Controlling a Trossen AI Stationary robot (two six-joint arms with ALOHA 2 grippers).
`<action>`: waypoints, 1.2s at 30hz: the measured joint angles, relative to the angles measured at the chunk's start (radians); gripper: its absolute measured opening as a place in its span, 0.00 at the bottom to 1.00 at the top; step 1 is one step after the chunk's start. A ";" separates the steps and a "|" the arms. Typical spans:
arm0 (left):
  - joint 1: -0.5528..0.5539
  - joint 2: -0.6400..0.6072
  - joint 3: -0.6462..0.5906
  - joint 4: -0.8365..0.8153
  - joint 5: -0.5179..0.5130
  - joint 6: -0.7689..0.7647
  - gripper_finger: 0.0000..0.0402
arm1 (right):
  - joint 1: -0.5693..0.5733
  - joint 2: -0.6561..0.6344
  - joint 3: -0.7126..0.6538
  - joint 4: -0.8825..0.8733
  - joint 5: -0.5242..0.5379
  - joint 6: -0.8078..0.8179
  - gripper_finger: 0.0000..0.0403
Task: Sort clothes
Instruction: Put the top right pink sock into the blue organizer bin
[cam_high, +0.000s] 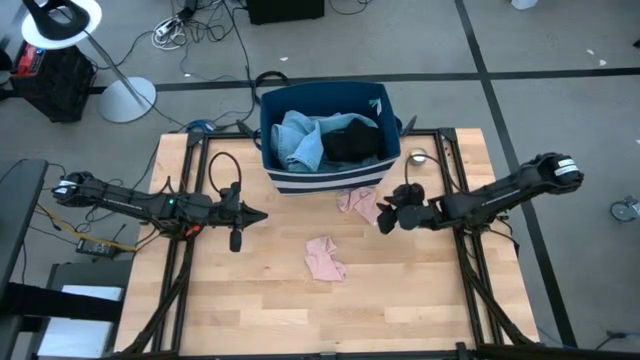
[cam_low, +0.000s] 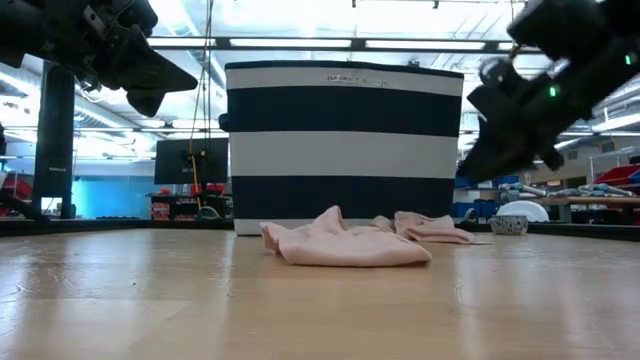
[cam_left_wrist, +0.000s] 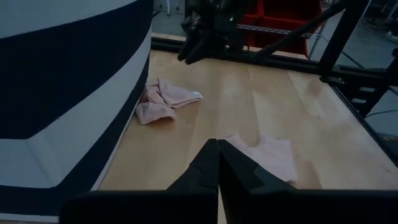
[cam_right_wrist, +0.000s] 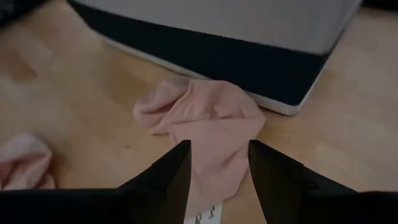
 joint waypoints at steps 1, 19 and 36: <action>0.000 0.000 0.000 0.000 0.000 0.011 0.01 | -0.002 0.000 -0.034 0.060 0.000 0.003 0.40; 0.000 0.000 0.000 0.000 -0.023 0.022 0.01 | -0.009 0.089 -0.206 0.519 -0.017 -0.199 0.60; 0.000 0.000 0.000 0.000 -0.044 0.023 0.01 | -0.042 0.524 -0.069 0.634 0.003 -0.277 0.61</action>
